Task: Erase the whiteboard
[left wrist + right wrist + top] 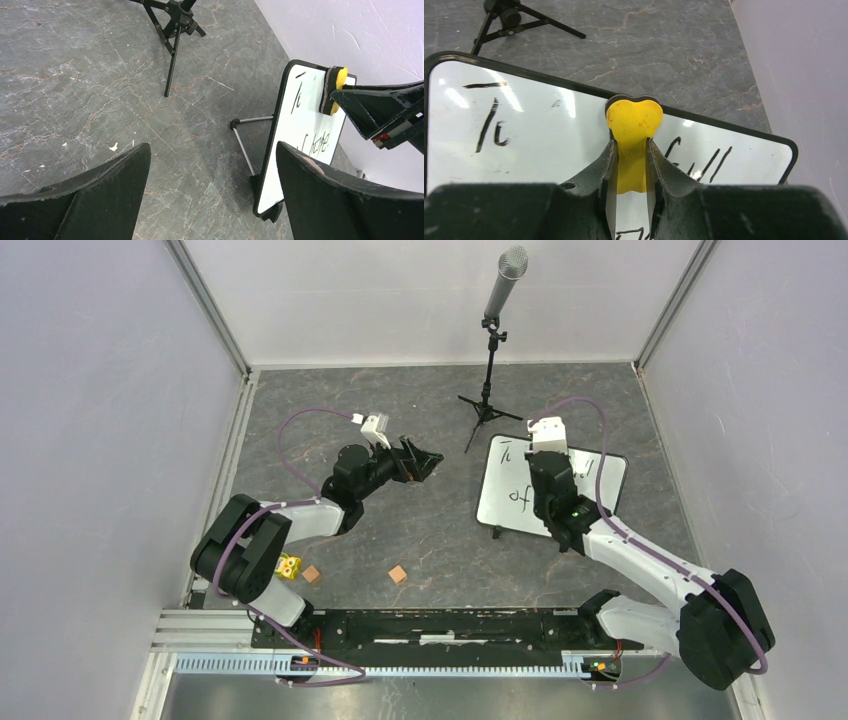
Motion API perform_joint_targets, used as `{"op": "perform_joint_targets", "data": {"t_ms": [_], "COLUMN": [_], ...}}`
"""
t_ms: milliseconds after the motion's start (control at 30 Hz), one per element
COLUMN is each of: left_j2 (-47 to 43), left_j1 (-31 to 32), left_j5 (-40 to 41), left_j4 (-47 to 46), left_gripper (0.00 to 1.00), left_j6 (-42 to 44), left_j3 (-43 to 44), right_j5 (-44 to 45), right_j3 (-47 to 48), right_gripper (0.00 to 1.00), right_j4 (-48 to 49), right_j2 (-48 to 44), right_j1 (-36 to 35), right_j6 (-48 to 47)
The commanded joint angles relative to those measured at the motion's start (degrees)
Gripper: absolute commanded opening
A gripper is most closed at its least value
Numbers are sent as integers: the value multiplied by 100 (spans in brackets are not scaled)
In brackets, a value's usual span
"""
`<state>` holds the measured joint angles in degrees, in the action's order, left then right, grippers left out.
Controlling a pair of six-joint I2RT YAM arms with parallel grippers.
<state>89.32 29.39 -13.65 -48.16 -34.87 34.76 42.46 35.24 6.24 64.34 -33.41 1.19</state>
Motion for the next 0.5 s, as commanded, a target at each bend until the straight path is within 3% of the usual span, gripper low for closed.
{"op": "perform_joint_targets", "data": {"t_ms": [0,167,467], "left_j2": [-142,-160,-151], "left_j1": [41,41,41], "left_j5": [20,11,-6], "left_j4": [-211,-216,-229], "left_gripper": [100,100,100], "left_j6": [297,296,276], "left_j3": [156,148,161], "right_j5": [178,235,-611], "right_j3": [18,254,713], "right_gripper": [19,19,19], "right_j4": [-145,-212,-191], "right_j2": [-114,71,584], "right_j1": [227,236,-6], "right_j6": [-44,-71,-319]}}
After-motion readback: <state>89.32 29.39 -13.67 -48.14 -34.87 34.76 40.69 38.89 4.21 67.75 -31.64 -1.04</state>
